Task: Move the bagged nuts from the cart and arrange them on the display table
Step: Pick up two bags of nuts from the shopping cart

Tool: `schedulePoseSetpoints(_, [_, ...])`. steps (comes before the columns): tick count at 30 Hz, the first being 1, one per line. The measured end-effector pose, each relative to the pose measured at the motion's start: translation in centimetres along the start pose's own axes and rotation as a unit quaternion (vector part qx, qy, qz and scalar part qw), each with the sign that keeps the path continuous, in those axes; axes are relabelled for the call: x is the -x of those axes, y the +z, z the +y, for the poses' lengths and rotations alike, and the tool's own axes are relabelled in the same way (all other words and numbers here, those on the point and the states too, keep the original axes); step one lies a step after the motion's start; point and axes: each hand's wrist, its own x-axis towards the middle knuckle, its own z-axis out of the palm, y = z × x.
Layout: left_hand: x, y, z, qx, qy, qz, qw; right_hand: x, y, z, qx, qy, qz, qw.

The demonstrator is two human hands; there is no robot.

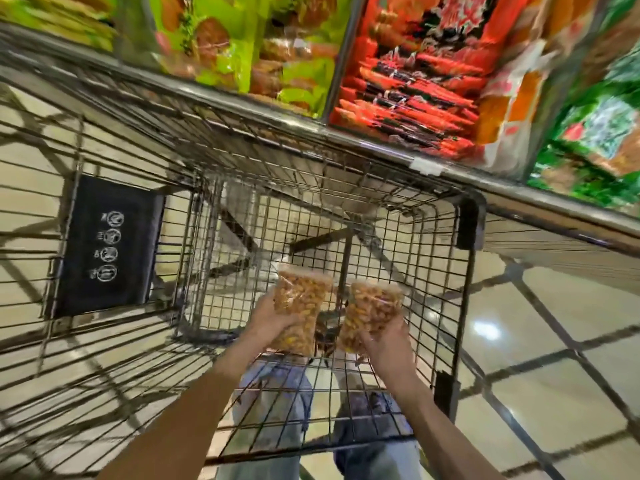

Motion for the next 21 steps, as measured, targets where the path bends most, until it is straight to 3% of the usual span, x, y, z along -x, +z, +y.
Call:
schedulePoseSetpoints(7, [1.9, -3.9, -2.9, 0.123, -0.009, 0.022, 0.992, -0.8, 3.2, -2.5, -0.023, 0.119, 0.117, 0.986])
schedulePoseSetpoints(12, [1.5, -4.9, -4.4, 0.156, -0.024, 0.019, 0.987, -1.0, 4.8, -2.5, -0.044, 0.134, 0.162, 0.977])
schedulePoseSetpoints(18, [1.1, -4.5, -3.5, 0.156, -0.033, 0.021, 0.987, -4.7, 7.3, 0.8, -0.151, 0.166, 0.087, 0.971])
schedulePoseSetpoints(21, [1.2, -4.2, -3.4, 0.151, -0.042, 0.018, 0.987, -6.2, 8.2, 2.5, -0.142, 0.15, 0.06, 0.977])
